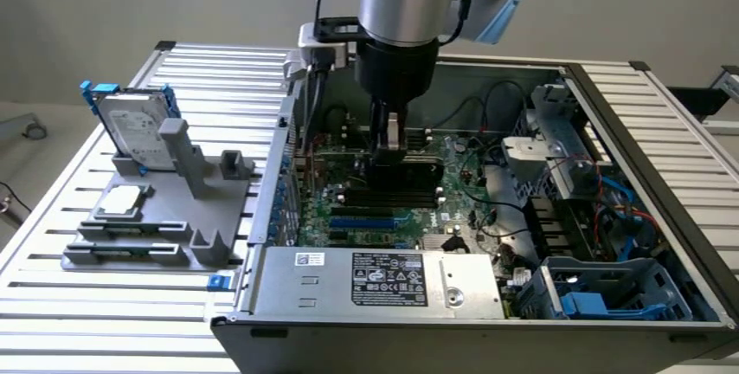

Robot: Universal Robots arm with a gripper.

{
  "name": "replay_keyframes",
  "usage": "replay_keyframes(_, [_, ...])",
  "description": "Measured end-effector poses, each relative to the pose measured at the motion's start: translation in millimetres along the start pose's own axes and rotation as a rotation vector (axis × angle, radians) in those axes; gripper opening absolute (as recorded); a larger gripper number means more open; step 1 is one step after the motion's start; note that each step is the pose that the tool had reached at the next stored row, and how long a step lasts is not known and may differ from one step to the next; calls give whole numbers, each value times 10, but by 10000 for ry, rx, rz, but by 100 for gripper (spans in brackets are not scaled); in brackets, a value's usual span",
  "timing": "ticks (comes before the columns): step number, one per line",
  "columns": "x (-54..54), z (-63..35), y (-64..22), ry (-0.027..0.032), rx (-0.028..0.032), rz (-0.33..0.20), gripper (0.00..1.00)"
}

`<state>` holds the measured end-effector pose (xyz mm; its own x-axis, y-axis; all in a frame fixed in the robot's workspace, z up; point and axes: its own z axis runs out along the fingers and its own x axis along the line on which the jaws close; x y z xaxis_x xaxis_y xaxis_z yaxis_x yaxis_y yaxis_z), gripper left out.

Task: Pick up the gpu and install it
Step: 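Insert the gpu into the slot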

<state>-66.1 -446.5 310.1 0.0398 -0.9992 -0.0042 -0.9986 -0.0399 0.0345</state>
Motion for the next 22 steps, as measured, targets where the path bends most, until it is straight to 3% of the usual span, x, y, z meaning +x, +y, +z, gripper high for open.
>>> replay_keyframes(6, [59, 84, 26, 53, -2, 38, 27])
replay_keyframes(8, [60, 87, 26, 110, -4, 43, 27])
replay_keyframes(17, [58, 144, 85, 109, -6, 44, 27])
replay_keyframes(22, [60, 193, 87, 104, -92, 93, 27])
